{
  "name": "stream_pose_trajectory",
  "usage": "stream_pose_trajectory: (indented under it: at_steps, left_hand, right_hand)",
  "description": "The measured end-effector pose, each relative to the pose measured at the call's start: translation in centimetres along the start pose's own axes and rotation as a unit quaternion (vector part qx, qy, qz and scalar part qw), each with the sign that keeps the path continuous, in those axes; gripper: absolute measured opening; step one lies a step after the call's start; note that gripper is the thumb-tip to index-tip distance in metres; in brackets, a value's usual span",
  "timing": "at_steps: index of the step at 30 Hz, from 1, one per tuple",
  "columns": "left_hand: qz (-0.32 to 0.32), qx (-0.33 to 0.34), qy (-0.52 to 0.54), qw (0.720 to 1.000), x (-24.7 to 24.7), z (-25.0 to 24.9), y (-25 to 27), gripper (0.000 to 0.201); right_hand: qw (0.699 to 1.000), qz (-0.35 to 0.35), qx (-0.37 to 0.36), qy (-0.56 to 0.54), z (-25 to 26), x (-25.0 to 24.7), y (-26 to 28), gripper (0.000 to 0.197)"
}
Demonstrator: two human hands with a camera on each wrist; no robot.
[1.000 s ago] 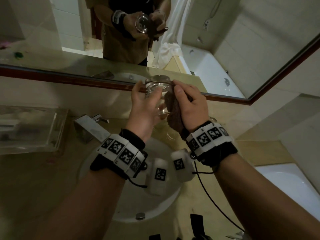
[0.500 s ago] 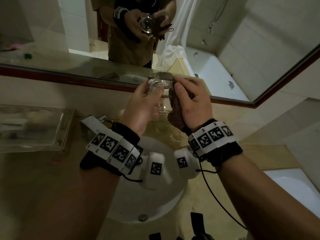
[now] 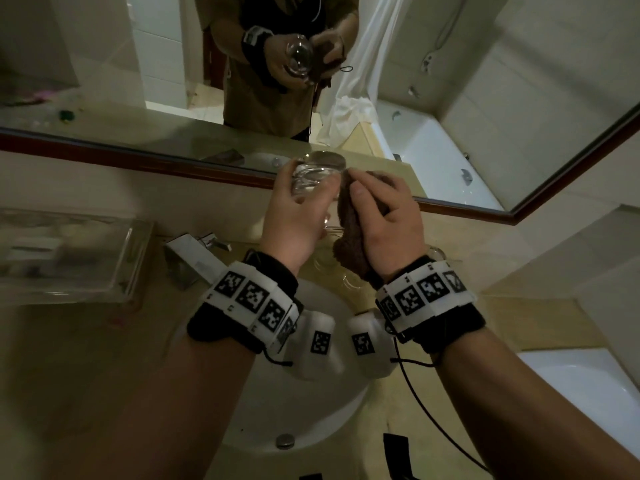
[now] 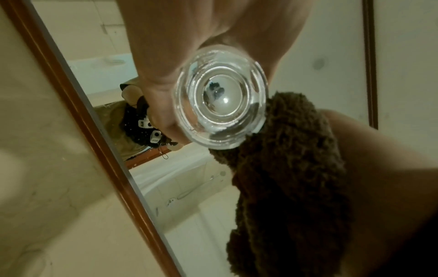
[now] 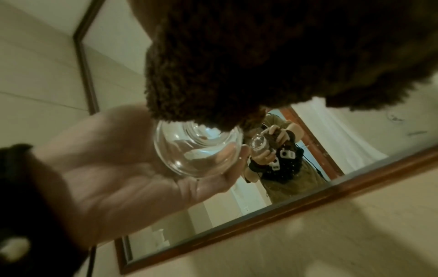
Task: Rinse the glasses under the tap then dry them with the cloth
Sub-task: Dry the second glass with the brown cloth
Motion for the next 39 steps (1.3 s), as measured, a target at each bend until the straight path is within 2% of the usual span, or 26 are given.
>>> stream_pose_trajectory:
  at_steps: [3,7,10,13,15,18,21,25,27,30,32,35,37,39]
  left_hand:
    - [0.029,-0.014,0.028,0.999,0.1,-0.1,0.3,0.068]
    - [0.063,-0.028,0.083,0.994,0.3,-0.3,0.9,0.058]
    - [0.034,-0.037,0.071,0.996,0.3,-0.1,1.0,0.056]
    - [-0.009,-0.027,0.053,0.998,-0.1,-0.1,0.9,0.061]
    - [0.007,-0.027,0.060,0.998,0.0,-0.2,1.1,0.051]
    - [0.042,-0.035,0.078,0.995,0.1,-0.2,1.5,0.033]
    - [0.028,-0.027,0.058,0.998,0.2,0.1,1.7,0.043]
    - [-0.023,0.009,0.011,1.000,-0.5,0.5,0.9,0.033]
    - [-0.002,0.012,0.013,1.000,-0.4,0.5,0.7,0.037]
    - [0.048,0.003,0.057,0.997,0.1,0.2,0.9,0.037]
    - [0.055,-0.007,0.069,0.996,0.4,0.5,1.0,0.045]
    - [0.045,-0.056,0.081,0.994,0.5,1.5,1.2,0.054]
    - [0.063,-0.064,0.043,0.995,0.6,1.7,1.2,0.057]
    - [0.071,-0.046,0.009,0.996,0.8,1.9,1.0,0.041]
  right_hand:
    - [0.999,-0.015,-0.040,0.003,1.1,-0.3,-0.1,0.029]
    - [0.999,-0.012,0.021,-0.038,0.5,-0.4,-0.9,0.031]
    - [0.999,-0.001,0.037,-0.038,0.2,-0.2,-0.5,0.029]
    - [1.000,0.004,-0.021,0.022,0.6,-0.1,0.4,0.026]
    - [0.999,-0.006,-0.034,0.019,1.0,-0.2,0.3,0.027]
    - [0.999,-0.004,0.020,-0.033,0.5,-0.2,-0.6,0.030]
    - [0.996,0.011,0.060,-0.059,-0.3,0.0,-0.1,0.031]
    - [0.999,0.017,0.027,0.009,-0.3,0.1,0.6,0.027]
    - [1.000,0.004,0.000,0.010,0.3,-0.2,0.1,0.027]
    - [0.998,-0.001,0.037,-0.041,0.0,-0.3,-0.5,0.029]
    - [0.995,-0.002,0.060,-0.075,-0.4,-0.3,-0.5,0.029]
    - [0.998,-0.019,0.053,-0.038,-0.9,-0.7,-0.4,0.027]
    - [0.999,-0.025,0.041,-0.014,-1.1,-1.0,-0.5,0.025]
    - [0.999,-0.027,0.025,0.009,-1.1,-1.2,-0.6,0.025]
Point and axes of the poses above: each hand's wrist, its own y-axis away from the middle knuckle, its own x-axis out of the palm, z = x × y, the point moved 5 cm from there along -y, towards the middle knuckle, and after that the axes turned 7 degrees about -z, right-handed, at the moved point
